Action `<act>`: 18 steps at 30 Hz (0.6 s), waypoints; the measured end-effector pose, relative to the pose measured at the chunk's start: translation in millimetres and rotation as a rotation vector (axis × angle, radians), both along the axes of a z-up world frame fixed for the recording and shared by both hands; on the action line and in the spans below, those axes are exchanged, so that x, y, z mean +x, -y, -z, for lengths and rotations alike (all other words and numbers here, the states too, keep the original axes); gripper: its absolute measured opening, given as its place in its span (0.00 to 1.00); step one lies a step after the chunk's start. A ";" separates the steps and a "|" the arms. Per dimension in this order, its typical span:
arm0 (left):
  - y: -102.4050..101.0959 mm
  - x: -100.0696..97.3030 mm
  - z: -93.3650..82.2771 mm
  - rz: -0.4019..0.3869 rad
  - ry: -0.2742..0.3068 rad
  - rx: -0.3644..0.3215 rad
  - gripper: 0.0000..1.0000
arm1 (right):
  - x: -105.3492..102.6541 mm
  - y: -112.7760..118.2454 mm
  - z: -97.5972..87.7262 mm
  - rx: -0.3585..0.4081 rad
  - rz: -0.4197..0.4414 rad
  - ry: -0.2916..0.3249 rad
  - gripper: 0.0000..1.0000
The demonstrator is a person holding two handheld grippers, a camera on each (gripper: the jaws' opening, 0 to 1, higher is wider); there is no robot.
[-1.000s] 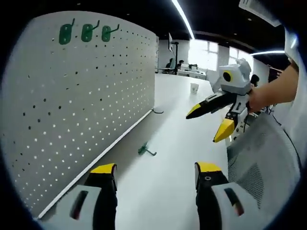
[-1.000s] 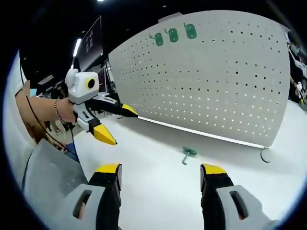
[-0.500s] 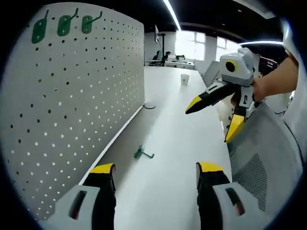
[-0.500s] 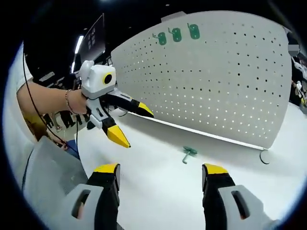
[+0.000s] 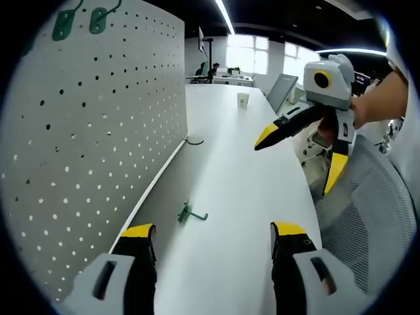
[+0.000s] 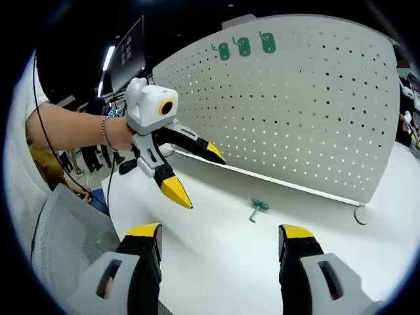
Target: Insert the hook assembly into the mounting plate slot until the hook locks in place.
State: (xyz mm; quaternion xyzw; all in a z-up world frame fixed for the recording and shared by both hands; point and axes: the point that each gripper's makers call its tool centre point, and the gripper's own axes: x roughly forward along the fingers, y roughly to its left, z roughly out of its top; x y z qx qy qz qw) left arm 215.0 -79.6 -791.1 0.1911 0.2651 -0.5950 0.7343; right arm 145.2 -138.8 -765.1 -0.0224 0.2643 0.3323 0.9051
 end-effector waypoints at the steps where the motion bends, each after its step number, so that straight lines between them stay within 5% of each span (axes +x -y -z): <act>1: 1.1 0.4 3.2 0.011 -0.001 0.012 0.73 | -0.3 1.2 -0.5 0.002 0.003 0.000 0.70; 18: 13.1 14.3 26.8 0.106 0.016 0.117 0.72 | -4.3 8.3 0.0 -0.009 0.009 -0.013 0.70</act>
